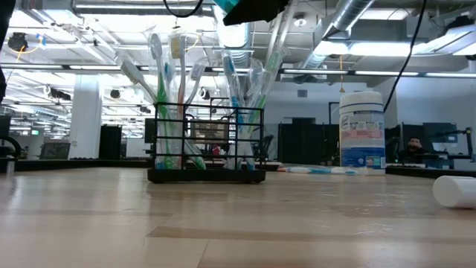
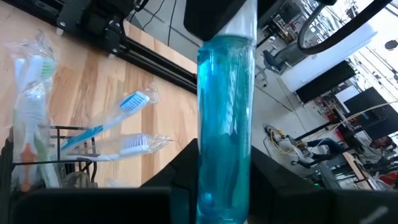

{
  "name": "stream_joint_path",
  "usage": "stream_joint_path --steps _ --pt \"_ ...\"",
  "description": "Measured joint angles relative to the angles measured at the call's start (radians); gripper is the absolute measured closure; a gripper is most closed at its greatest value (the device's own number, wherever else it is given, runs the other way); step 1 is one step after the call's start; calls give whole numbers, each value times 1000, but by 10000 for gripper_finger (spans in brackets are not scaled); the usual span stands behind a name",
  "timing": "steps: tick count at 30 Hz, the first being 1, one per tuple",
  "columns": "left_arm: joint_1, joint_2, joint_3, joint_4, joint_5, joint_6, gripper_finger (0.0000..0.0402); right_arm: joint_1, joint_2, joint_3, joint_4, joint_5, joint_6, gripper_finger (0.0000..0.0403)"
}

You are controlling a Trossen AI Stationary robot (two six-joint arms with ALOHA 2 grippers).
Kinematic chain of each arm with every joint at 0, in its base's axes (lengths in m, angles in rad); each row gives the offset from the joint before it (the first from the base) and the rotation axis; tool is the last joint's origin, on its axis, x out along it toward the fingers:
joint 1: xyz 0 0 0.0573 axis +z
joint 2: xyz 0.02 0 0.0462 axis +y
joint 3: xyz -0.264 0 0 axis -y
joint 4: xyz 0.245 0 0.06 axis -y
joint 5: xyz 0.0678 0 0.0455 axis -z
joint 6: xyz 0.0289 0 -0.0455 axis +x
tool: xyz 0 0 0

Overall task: Pick & Place toothbrushing station
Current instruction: Put the blue mouthwash into the wire organizer

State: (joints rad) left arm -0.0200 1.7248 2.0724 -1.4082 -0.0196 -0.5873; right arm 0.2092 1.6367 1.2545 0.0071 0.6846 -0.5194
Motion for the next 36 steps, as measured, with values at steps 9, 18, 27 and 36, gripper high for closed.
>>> stream_joint_path --steps 9,18,27,36 --pt "-1 0 0 1 -33 52 288 -1 -1 0 0 -30 22 332" --pt "-1 -28 -1 10 -43 139 282 -37 -9 3 1 -166 96 332" --pt "-1 -58 1 27 -73 261 282 -41 -11 0 -28 -229 110 333" --pt "-3 -82 0 34 -115 345 285 -50 -67 0 -70 -373 189 333"
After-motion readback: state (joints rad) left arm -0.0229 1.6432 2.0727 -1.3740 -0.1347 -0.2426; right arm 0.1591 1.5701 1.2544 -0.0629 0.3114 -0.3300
